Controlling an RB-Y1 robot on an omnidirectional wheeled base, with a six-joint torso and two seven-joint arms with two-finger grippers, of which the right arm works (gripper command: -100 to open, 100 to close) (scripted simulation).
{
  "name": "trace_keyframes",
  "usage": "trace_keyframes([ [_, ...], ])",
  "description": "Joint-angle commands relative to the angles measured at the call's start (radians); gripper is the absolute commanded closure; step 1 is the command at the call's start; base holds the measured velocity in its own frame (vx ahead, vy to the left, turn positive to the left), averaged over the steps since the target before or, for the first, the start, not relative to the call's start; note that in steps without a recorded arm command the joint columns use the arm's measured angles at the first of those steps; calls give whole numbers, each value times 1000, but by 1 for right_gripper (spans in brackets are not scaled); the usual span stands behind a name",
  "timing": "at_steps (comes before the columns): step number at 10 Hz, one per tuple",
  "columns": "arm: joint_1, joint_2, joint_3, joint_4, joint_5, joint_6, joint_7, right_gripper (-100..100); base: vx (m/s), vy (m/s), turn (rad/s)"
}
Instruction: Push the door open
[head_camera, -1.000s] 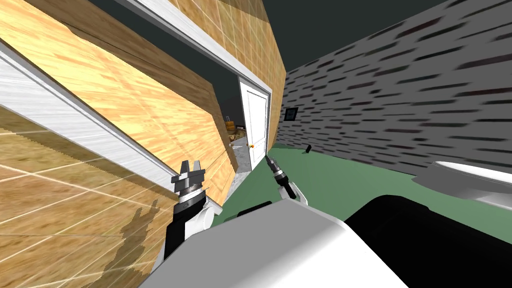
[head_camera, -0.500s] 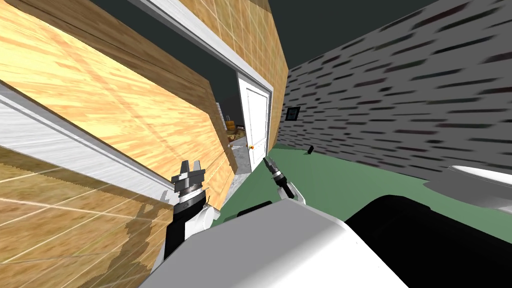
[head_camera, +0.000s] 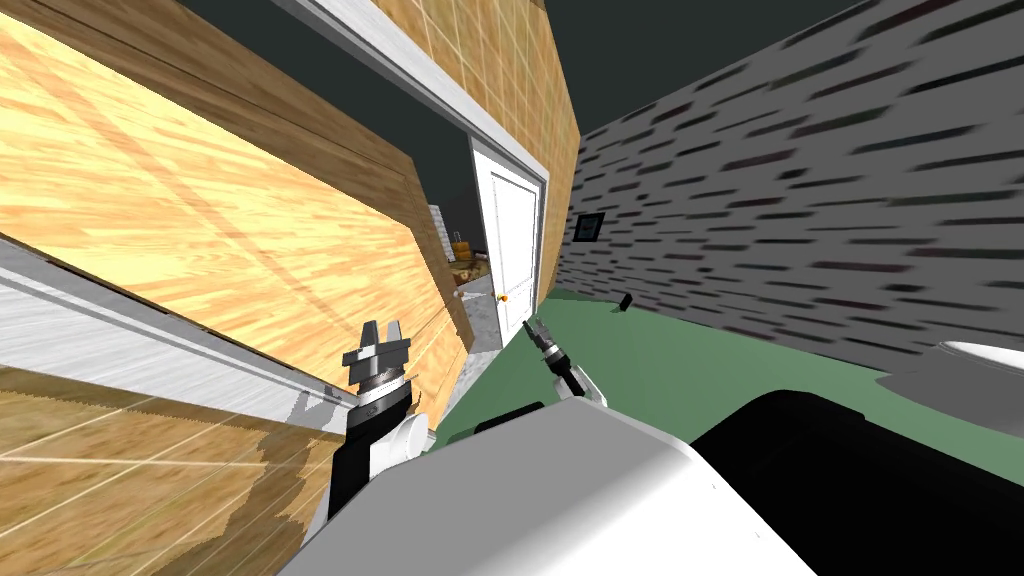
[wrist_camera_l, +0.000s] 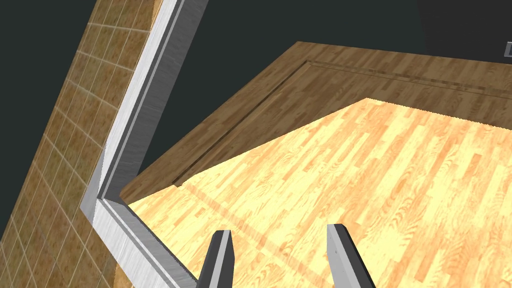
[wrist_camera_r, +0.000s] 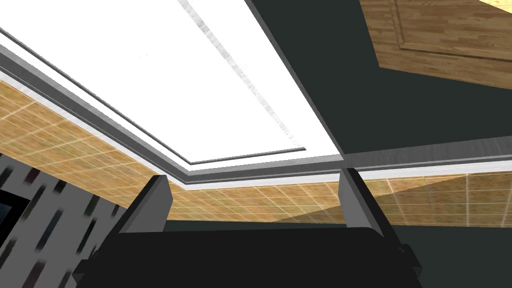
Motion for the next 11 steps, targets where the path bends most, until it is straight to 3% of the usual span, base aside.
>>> trace_keyframes([
  [1, -3, -2, 1, 29, 11, -14, 22, -100, 101, -58, 22],
  [6, -28, 0, 7, 117, 45, -40, 86, -100, 96, -55, 22],
  [11, -62, 6, 16, 238, 93, -76, 174, -100, 121, -63, 26],
])
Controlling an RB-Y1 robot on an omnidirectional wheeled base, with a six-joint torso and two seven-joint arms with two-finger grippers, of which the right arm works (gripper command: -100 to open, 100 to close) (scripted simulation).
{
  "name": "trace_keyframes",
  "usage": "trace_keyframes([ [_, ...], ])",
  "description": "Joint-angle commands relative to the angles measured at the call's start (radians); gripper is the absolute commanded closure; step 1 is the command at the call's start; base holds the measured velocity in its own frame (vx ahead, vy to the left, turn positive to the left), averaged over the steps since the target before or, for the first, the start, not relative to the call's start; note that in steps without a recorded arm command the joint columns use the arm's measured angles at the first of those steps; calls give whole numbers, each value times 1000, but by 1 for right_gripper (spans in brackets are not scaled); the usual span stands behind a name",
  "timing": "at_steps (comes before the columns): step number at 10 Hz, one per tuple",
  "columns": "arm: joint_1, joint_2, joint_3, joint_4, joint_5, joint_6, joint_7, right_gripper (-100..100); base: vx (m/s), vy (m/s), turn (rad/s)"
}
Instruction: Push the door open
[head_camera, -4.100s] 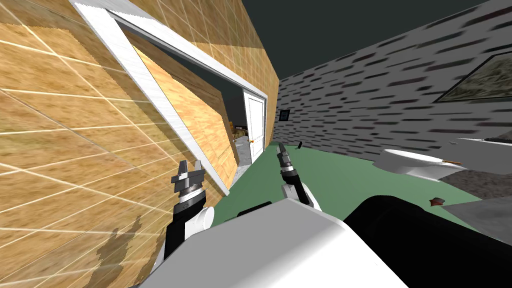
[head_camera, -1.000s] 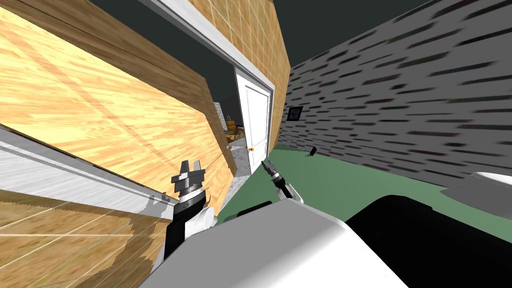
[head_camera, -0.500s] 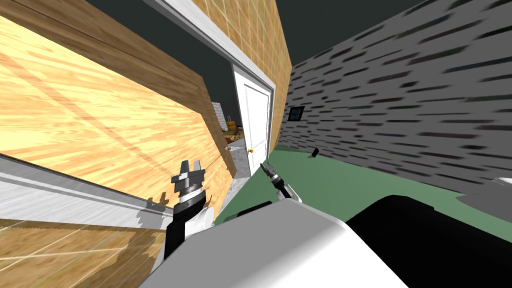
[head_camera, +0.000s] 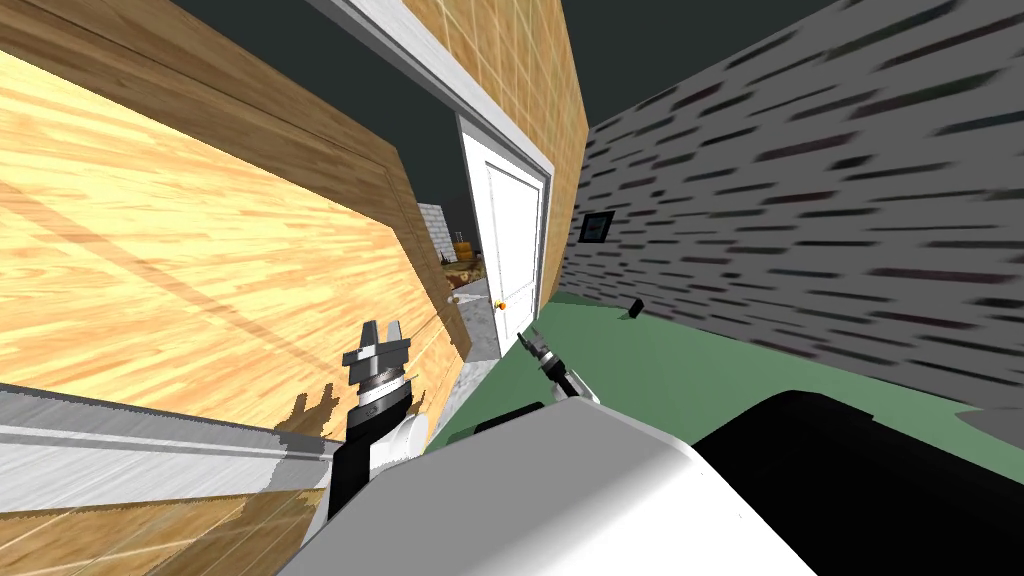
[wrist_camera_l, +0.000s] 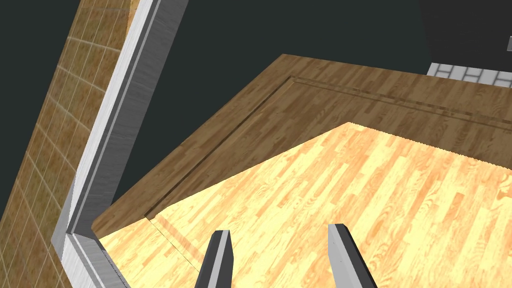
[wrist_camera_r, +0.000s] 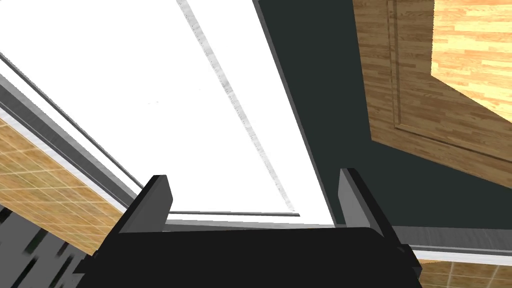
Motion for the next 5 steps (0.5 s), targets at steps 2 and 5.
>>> trace_keyframes([
  [2, -14, 8, 4, 59, 21, -21, 44, -100, 125, -71, 29],
  [5, -37, 18, 10, 141, 54, -45, 104, -100, 130, -80, 31],
])
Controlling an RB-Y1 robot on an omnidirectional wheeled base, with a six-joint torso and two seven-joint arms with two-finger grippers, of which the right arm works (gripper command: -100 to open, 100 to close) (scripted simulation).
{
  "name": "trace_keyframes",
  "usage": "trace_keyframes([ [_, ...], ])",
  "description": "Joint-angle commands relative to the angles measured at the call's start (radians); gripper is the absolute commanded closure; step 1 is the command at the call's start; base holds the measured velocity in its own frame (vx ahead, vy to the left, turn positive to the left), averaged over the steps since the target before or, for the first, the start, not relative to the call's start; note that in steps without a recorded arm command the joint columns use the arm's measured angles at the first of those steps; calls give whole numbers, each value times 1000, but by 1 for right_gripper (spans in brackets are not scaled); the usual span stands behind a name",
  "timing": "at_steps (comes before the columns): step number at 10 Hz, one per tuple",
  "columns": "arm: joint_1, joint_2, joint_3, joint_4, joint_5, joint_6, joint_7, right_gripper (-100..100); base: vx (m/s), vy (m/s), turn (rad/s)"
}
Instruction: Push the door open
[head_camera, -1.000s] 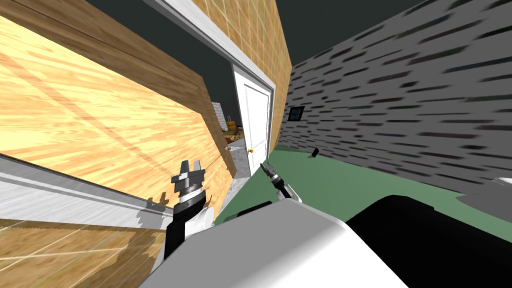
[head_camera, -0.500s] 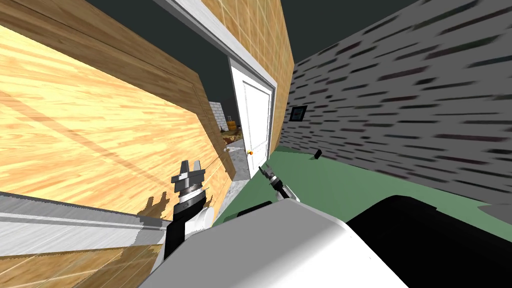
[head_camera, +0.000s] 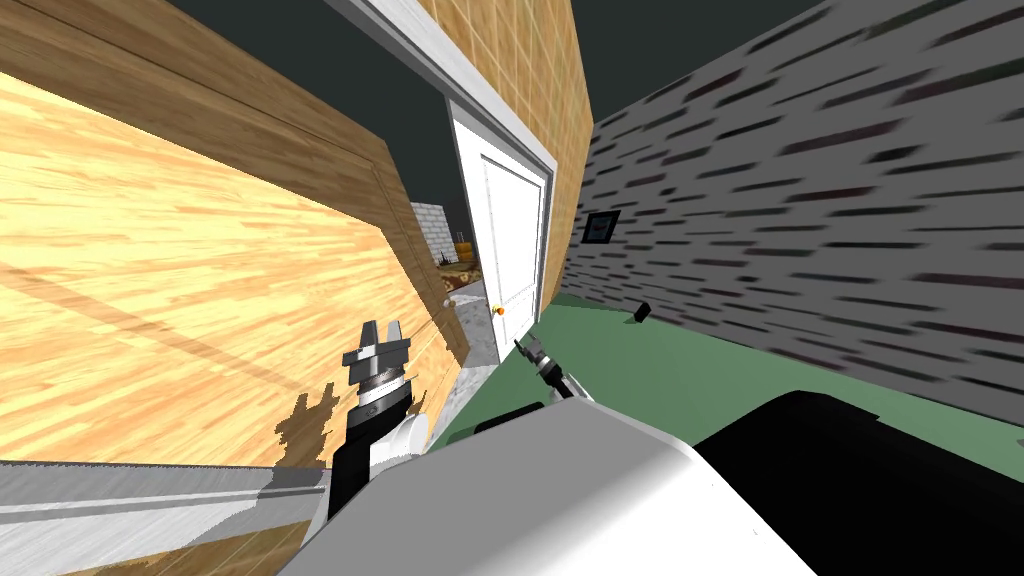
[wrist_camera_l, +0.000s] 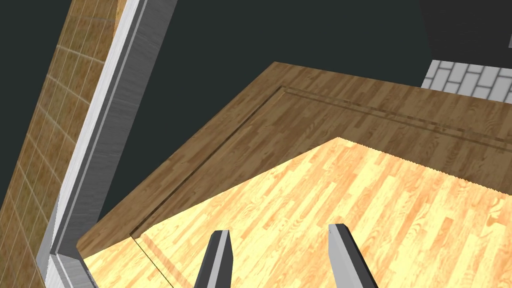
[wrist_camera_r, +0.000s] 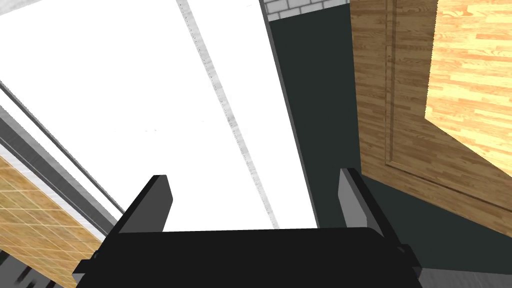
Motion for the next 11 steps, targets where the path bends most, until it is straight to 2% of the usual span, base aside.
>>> trace_keyframes([
  [1, -11, 3, 2, 33, 13, -9, 26, -100, 139, -71, 25],
  [2, -20, 8, 5, 65, 26, -19, 49, -100, 144, -52, 30],
  [7, -45, 26, 11, 154, 61, -45, 114, -100, 117, -64, 22],
  [11, -75, 54, 18, 259, 103, -76, 190, -100, 154, -90, 31],
])
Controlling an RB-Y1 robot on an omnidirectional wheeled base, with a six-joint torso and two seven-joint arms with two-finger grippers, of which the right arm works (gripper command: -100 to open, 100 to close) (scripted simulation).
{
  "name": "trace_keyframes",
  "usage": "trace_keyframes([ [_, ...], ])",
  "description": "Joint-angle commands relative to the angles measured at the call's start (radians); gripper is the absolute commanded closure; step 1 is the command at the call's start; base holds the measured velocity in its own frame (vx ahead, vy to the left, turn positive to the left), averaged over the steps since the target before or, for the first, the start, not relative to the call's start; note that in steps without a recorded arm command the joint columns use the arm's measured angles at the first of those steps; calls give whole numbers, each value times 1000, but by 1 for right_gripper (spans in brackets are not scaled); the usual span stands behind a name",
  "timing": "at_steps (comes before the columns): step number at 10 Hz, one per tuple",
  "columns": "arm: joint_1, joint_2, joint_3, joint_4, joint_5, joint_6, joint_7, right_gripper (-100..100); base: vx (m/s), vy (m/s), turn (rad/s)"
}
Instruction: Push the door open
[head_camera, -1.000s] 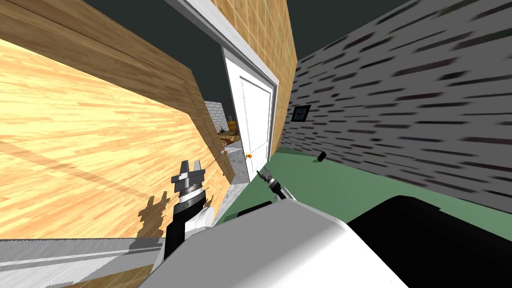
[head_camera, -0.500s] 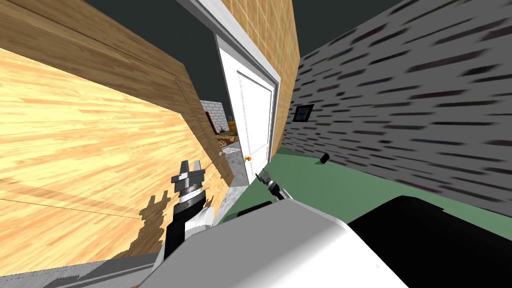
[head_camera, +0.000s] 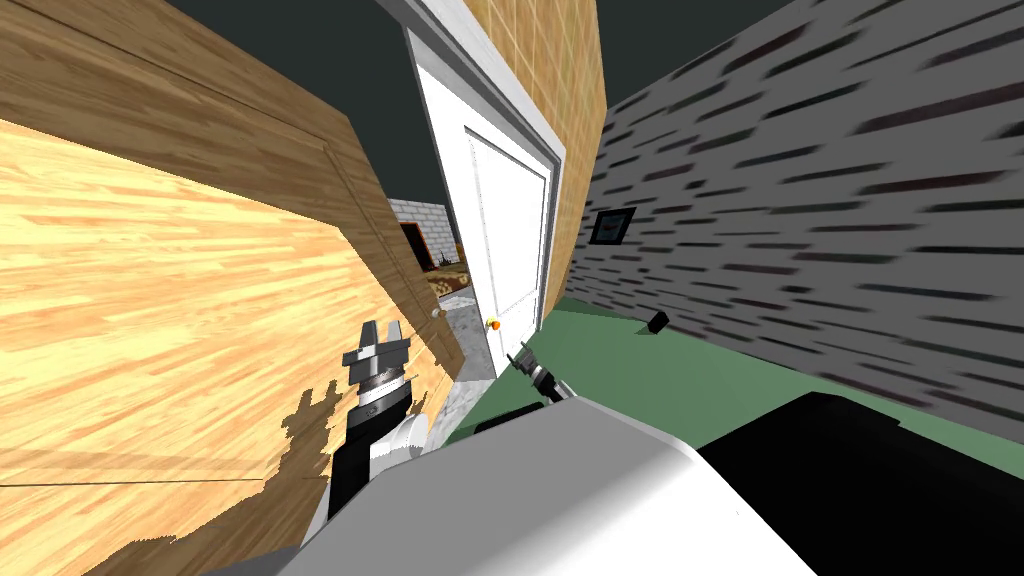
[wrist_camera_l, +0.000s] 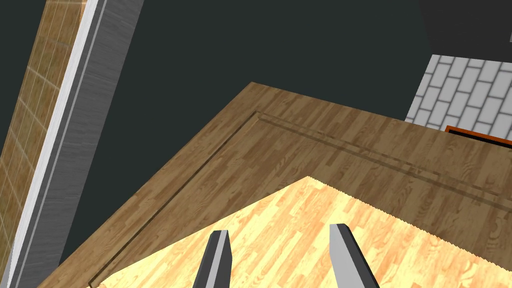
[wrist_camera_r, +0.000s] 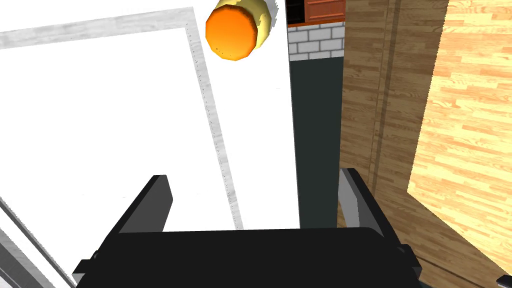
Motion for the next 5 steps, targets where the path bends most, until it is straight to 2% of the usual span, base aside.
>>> trace_keyframes([
  [1, -5, 10, 5, 31, 17, -10, 28, -100, 147, -89, 30],
  [5, -32, 53, 12, 128, 55, -39, 99, -100, 172, -82, 28],
])
